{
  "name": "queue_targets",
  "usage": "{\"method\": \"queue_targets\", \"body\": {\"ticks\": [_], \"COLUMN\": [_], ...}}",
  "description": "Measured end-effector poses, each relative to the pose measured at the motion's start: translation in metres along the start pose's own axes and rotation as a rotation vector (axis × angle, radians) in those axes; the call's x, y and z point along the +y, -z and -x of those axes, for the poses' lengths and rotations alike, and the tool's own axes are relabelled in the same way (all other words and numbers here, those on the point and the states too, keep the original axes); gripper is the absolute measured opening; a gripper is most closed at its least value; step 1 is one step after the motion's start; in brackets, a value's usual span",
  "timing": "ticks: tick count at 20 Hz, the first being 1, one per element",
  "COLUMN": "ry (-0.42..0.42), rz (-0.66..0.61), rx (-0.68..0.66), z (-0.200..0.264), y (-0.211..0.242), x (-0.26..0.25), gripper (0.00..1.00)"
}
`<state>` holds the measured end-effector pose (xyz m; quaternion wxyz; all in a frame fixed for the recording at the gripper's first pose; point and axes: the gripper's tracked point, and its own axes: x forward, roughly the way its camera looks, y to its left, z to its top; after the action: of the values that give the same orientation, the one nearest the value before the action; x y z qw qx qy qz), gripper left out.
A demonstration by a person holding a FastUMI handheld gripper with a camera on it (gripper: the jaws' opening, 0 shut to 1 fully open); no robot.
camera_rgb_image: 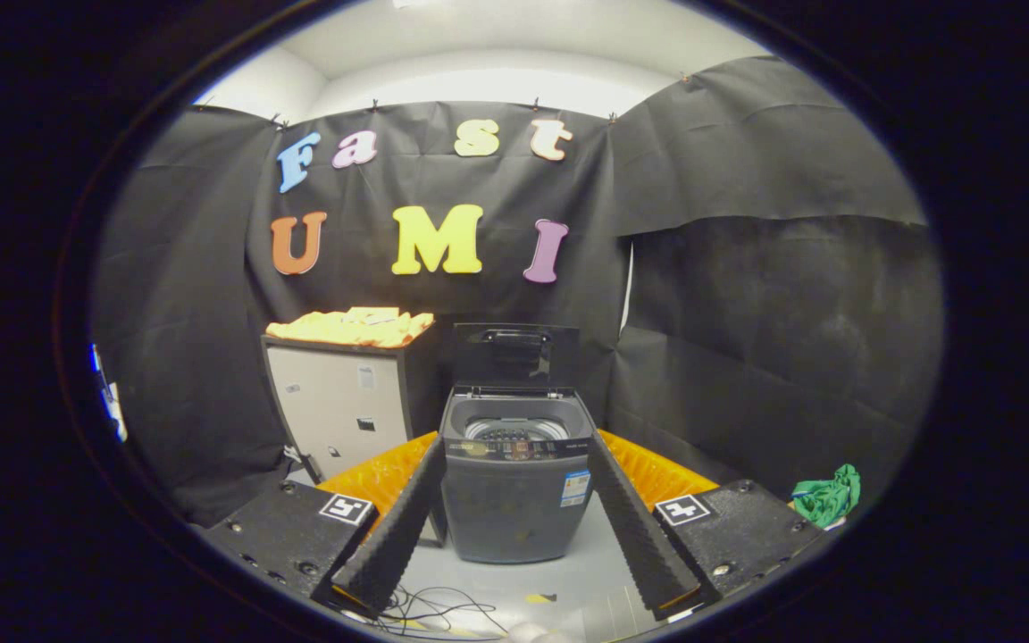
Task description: Put the clothes into the washing machine and then close the washing machine lid.
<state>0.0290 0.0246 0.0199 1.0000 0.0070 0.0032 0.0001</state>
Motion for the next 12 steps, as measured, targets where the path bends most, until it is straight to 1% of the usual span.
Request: {"method": "queue_targets", "body": {"ticks": [5, 7, 9, 12], "ry": [0.01, -0.003, 0.002, -0.039], "rz": [-0.001, -0.018, -0.022, -0.018], "rx": [0.018, 0.015, -0.004, -0.016], "z": [-0.034, -0.051, -0.073, -0.113], "y": [-0.031, -0.05, -0.073, -0.106], "x": [0.012, 0.023, 0.033, 0.062], "gripper": [1.0, 1.0, 1.0, 1.0]}}
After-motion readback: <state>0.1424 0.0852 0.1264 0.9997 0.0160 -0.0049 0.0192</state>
